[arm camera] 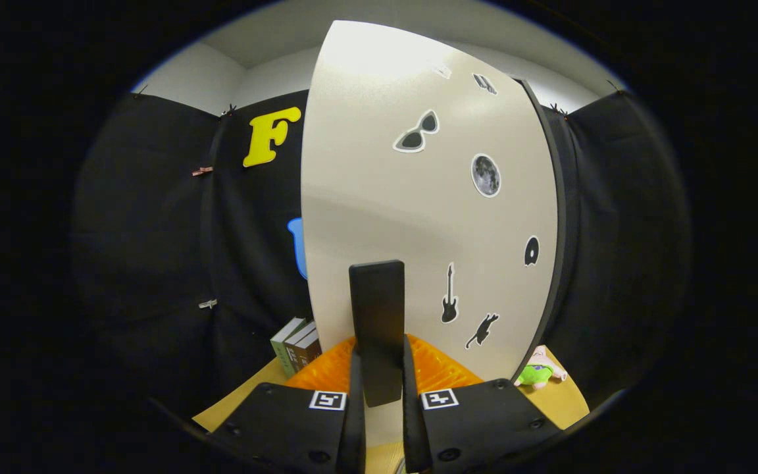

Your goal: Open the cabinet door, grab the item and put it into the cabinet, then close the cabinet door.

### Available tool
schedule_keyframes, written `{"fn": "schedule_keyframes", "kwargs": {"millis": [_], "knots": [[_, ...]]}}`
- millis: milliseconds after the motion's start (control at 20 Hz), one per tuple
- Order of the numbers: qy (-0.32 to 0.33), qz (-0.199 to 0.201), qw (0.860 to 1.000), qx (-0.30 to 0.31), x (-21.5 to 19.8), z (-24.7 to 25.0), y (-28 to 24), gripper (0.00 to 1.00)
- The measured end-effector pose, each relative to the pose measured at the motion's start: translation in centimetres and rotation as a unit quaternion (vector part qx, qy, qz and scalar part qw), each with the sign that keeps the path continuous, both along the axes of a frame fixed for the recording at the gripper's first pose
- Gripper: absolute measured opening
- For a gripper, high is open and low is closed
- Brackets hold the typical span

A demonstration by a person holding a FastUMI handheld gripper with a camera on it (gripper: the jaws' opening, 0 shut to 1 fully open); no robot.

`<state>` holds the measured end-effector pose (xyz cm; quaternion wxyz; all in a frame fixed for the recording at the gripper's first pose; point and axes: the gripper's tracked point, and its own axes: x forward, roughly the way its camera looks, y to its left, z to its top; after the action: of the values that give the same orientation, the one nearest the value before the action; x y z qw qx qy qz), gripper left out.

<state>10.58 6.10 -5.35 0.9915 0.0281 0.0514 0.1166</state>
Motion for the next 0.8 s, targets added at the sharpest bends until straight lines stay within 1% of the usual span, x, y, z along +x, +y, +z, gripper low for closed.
{"fn": "schedule_keyframes", "kwargs": {"millis": [450, 500, 600, 800], "knots": [[0.0, -0.016, 1.0, -0.003, -3.5, 0.1, -5.5, 0.26], [0.007, -0.015, 1.0, 0.001, -4.5, 0.1, -6.2, 0.2], [0.009, -0.015, 1.0, -0.006, -4.8, 0.2, -7.7, 0.2], [0.002, -0.047, 0.999, -0.006, -5.9, 0.3, -10.3, 0.19]]}}
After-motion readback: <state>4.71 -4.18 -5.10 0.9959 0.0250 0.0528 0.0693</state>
